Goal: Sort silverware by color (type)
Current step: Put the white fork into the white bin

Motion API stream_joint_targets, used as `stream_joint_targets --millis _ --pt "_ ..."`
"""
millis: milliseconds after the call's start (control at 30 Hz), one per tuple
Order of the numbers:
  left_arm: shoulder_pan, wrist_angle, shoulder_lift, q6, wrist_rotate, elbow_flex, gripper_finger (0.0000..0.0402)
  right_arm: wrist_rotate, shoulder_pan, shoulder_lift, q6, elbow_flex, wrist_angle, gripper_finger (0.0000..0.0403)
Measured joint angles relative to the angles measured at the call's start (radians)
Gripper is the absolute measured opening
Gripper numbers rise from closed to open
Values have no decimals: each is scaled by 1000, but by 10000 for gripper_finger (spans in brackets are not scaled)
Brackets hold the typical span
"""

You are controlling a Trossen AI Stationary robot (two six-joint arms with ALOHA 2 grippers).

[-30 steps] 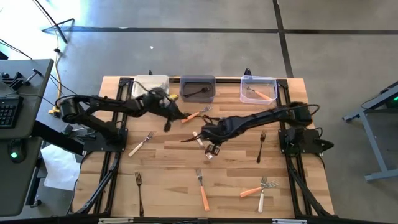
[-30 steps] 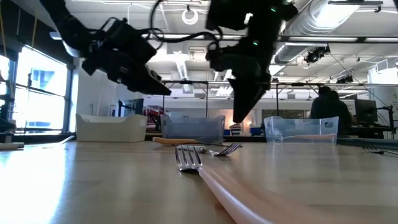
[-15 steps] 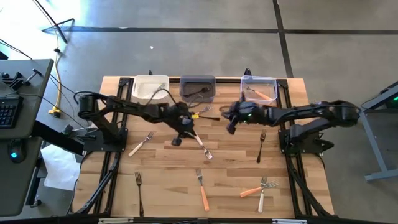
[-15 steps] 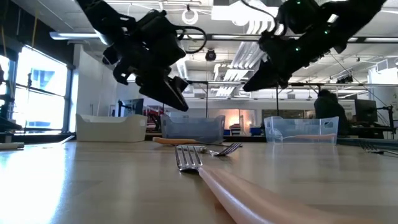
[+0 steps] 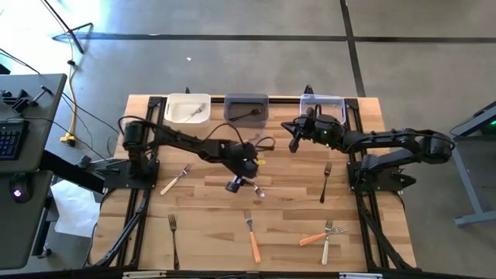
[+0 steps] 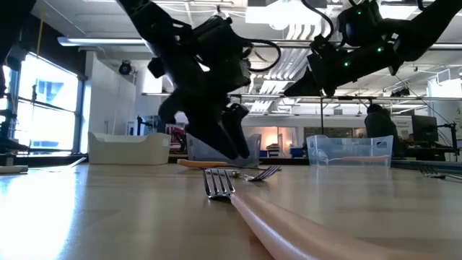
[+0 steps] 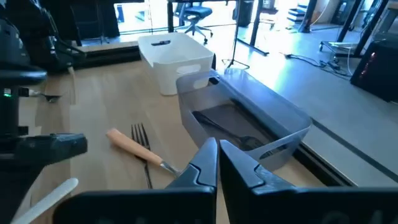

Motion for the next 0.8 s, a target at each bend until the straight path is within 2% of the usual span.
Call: stream_joint_targets --millis 367,500,700,800 --pt "-4 -121 105 72 -12 94 142 -4 -1 0 -20 0 3 0" --pt "-4 -133 109 73 -11 95 102 -4 -1 0 -27 0 7 0" --pt "-2 -180 110 95 -25 96 20 -4 -1 0 -35 0 12 0" --pt "4 -200 101 98 -43 95 14 -4 -1 0 -42 0 14 0"
